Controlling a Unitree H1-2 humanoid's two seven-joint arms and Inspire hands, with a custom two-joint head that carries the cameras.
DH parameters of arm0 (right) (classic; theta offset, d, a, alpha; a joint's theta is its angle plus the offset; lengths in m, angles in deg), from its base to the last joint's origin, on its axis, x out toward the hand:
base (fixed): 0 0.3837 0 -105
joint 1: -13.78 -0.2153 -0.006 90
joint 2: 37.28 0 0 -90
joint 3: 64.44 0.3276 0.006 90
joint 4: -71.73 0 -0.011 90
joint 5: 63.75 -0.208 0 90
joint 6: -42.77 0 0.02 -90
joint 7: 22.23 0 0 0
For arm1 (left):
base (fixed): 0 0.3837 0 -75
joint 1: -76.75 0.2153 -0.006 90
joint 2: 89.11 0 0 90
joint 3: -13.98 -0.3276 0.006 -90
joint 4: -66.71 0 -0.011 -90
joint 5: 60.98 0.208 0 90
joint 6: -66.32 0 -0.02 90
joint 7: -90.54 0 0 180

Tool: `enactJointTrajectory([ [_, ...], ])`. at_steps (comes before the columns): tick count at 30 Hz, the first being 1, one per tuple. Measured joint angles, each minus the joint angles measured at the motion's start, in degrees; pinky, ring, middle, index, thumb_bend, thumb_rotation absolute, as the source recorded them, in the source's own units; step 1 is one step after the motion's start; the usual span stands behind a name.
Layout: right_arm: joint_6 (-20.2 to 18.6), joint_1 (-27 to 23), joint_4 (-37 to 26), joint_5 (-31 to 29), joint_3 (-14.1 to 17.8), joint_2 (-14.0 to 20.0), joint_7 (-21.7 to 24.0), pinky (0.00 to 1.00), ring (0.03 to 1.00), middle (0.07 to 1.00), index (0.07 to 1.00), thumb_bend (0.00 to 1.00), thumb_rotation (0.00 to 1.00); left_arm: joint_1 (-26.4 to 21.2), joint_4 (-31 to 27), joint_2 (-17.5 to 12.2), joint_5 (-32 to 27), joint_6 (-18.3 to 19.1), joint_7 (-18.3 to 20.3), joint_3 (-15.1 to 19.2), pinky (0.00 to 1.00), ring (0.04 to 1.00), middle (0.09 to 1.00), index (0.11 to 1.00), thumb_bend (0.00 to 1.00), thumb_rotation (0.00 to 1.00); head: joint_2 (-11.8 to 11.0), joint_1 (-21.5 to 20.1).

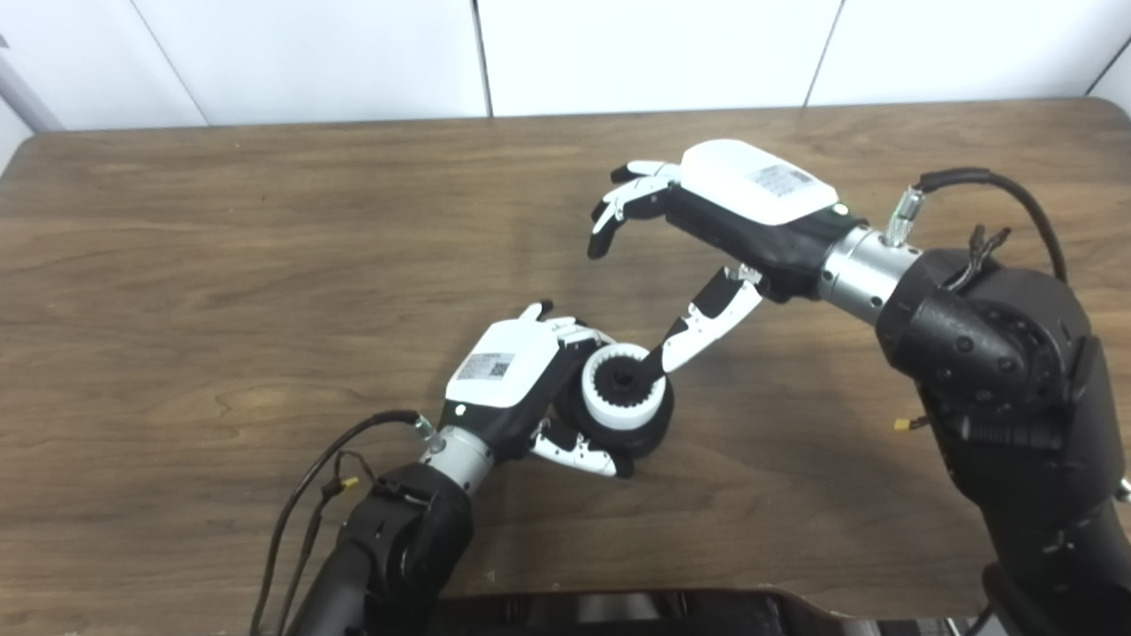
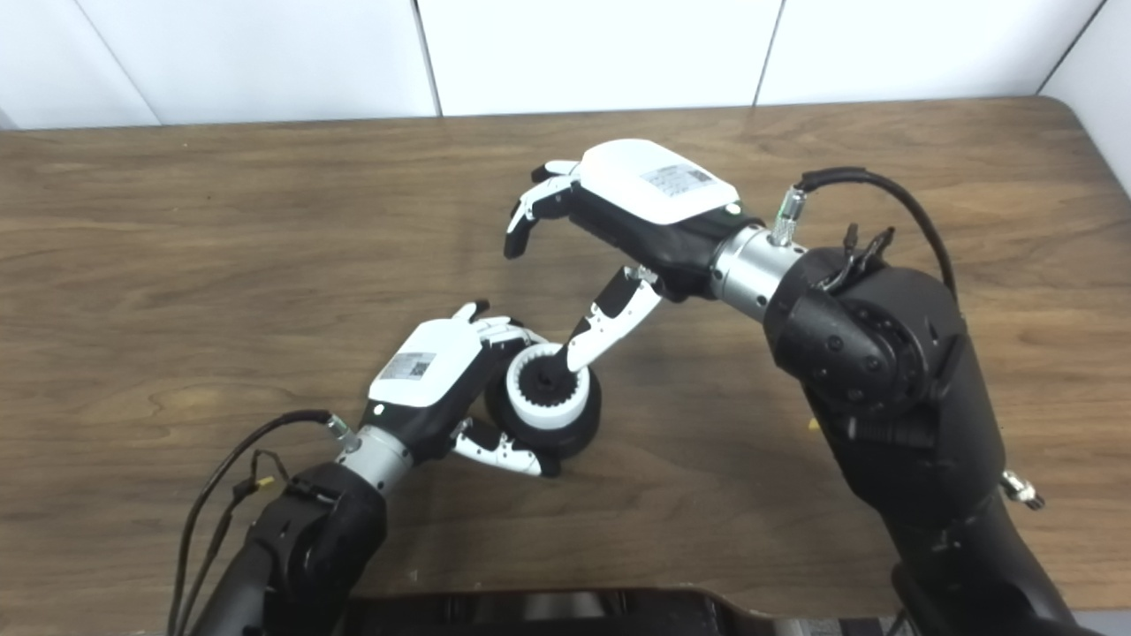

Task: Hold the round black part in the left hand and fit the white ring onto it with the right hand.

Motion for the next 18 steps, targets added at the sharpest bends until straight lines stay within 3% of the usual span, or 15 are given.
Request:
enactJointTrajectory([
  [5, 0.0, 0.2, 0.0, 0.0, 0.0, 0.0, -0.1, 0.82, 0.933, 0.823, 0.670, 1.00, 0.37, -0.1, -1.1, 0.0, 1.5, 1.0, 3.3, -0.1, 1.00, 0.923, 0.906, 0.901, 1.00, 0.46, -0.1, 0.0],
  [13, -0.4, 0.7, 0.0, 0.1, 0.1, 0.0, -0.1, 0.82, 0.932, 0.824, 0.673, 1.00, 0.37, -0.9, -1.9, -0.1, 3.1, 2.0, 7.4, 0.5, 1.00, 0.943, 0.928, 0.914, 1.00, 0.49, -0.6, 0.3],
  [18, -0.4, 0.9, 0.0, 0.1, 0.1, -0.1, -0.3, 0.82, 0.928, 0.824, 0.677, 1.00, 0.38, -2.0, -4.2, -0.3, 4.2, 4.3, 13.9, 1.6, 1.00, 0.984, 0.961, 0.952, 1.00, 0.43, -1.1, 0.6],
])
